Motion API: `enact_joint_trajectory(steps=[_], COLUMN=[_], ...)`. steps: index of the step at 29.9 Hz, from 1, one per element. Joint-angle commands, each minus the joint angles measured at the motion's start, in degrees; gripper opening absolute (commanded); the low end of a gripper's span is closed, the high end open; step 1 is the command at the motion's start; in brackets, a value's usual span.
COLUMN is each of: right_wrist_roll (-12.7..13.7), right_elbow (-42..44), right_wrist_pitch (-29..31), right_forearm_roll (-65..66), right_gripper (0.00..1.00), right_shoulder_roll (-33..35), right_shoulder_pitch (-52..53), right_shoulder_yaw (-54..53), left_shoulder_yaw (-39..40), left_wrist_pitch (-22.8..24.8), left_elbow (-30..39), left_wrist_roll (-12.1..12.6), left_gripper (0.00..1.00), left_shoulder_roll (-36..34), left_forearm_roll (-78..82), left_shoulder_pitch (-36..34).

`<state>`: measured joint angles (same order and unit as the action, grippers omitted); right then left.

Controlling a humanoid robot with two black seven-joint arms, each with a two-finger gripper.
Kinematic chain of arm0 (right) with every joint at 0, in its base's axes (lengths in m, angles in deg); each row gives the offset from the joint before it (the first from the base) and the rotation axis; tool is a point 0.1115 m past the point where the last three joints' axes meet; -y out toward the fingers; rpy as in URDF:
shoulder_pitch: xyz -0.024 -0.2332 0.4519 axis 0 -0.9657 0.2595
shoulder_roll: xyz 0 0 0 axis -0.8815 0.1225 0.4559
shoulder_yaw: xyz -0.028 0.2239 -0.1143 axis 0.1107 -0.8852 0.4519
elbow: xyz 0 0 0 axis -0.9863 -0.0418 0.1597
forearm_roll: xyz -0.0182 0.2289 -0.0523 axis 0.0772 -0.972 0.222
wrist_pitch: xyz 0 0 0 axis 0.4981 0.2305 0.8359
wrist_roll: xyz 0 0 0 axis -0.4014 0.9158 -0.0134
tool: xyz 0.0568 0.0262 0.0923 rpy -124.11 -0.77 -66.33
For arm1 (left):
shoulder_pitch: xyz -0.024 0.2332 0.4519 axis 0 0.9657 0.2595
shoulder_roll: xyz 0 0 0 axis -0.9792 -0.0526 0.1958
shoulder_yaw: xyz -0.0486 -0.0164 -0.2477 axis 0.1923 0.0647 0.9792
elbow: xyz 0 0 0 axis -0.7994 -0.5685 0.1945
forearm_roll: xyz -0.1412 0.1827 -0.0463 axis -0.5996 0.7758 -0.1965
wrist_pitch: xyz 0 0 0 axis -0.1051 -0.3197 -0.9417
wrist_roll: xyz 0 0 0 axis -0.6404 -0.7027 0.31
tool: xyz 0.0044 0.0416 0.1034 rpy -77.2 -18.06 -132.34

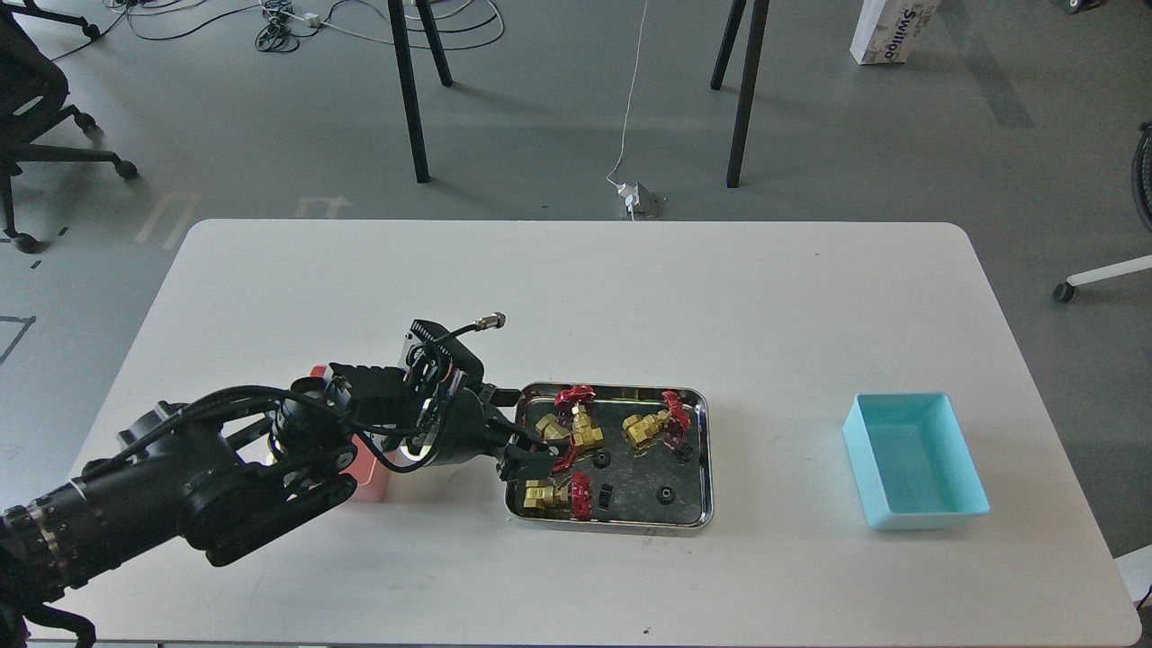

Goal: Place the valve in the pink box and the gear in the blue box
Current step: 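Close the left gripper on the brass valve with red handle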

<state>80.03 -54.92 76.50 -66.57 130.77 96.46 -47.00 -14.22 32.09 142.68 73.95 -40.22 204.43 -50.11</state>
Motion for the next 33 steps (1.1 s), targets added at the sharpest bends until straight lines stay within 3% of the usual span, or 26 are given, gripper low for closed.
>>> enact_joint_trajectory(steps=[1, 22, 31, 33], right_wrist_roll=[0.0, 0.0, 0.0, 0.0], right_elbow=[-0.01, -0.01, 0.52, 0.78], right_wrist_pitch=[0.0, 0.0, 0.0, 0.0], right_forearm_roll=[-0.03, 0.06, 1.11, 1.11], right_gripper=[0.99, 0.99, 0.99, 0.99], right_shoulder_roll=[-0.01, -0.01, -0.45, -0.63], right_shoulder_pitch=[0.0, 0.09, 0.0, 0.0], right_shoulder_yaw=[0.12, 0.03, 0.12, 0.12], left_shoulder_yaw=[0.0, 0.0, 0.0, 0.0], left_wrist_pitch=[-0.27, -0.18, -0.01, -0.01], left_elbow=[-0.18, -3.08, -3.08, -3.0], left_wrist_roll=[0.0, 0.08, -0.62, -0.62], left_gripper=[0.99, 0.76, 0.47, 0.36], left_shoulder_roll=[0.49, 2.25, 2.25, 2.25], left_forearm_roll=[0.02, 0.1, -0.25, -0.25], left_shoulder_pitch=[0.1, 0.45, 0.63, 0.63])
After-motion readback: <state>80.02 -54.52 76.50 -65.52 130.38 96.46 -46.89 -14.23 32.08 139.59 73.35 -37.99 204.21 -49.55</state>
